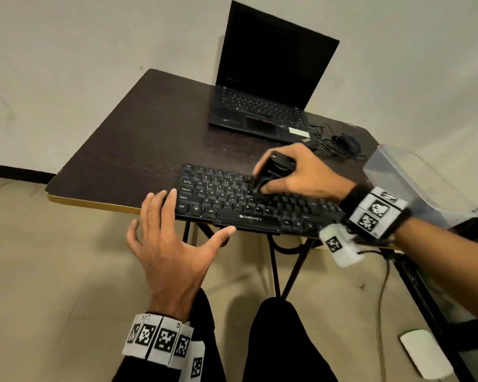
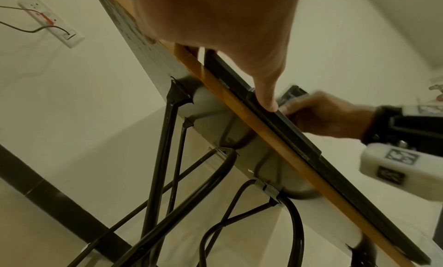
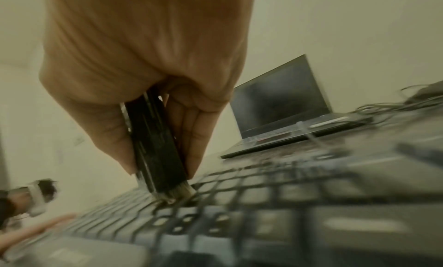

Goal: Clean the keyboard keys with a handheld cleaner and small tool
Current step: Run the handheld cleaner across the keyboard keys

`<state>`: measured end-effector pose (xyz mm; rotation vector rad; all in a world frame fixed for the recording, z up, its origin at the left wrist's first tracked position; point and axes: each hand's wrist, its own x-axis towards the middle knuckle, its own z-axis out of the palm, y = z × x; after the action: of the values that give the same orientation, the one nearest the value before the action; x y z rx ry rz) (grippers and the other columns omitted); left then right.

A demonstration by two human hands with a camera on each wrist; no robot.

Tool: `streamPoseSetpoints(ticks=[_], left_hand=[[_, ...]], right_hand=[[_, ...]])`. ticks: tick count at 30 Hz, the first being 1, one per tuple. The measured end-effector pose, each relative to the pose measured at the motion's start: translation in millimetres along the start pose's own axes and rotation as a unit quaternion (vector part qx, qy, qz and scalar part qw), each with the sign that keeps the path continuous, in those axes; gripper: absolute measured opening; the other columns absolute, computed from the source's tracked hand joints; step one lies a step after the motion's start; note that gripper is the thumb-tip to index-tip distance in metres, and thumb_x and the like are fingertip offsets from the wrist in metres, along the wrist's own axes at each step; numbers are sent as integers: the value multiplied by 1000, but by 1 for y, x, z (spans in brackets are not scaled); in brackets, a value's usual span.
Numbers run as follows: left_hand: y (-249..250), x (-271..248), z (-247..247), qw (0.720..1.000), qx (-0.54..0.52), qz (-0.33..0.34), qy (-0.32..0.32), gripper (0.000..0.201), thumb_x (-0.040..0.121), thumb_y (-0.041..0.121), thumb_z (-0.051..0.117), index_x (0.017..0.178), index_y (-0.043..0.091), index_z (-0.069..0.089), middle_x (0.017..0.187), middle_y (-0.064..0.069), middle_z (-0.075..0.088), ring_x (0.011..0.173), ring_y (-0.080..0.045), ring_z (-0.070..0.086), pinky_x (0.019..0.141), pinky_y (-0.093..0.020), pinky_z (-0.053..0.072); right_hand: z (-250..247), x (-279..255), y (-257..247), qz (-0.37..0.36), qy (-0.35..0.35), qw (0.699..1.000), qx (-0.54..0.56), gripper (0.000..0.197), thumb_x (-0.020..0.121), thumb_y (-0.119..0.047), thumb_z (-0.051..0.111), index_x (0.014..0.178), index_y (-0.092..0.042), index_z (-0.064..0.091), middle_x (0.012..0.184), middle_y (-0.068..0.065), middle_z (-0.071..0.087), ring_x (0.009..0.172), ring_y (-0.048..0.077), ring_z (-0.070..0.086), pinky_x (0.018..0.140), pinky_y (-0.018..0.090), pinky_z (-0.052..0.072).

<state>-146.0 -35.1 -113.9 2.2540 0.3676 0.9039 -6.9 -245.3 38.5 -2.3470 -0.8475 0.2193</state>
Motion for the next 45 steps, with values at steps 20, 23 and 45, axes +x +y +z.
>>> streamPoseSetpoints(ticks=[20,23,45], left_hand=[[2,2,0,1000,20,19,11,110,67,90,63,141,9,60,149,-8,58,147,-28,47,111,-58,35],[2,2,1,1000,10,14,17,110,67,90,63,141,9,60,149,-8,58,148,-27,46,111,-58,34],[0,3,1,1000,14,16,13,110,67,91,66,141,10,61,150,-5,57,148,-25,45,112,-59,35]], right_hand=[[-49,-73,37,158,32,986,-35,31,81,-1,86,102,-22,78,95,-2,79,81,5,75,69,15,56],[-56,-88,41,173,51,983,-30,31,81,-2,87,98,-25,78,91,-4,80,79,7,76,66,15,55],[19,12,-27,60,35,997,-25,29,74,-8,89,95,-24,77,91,-4,80,84,12,76,80,32,63]])
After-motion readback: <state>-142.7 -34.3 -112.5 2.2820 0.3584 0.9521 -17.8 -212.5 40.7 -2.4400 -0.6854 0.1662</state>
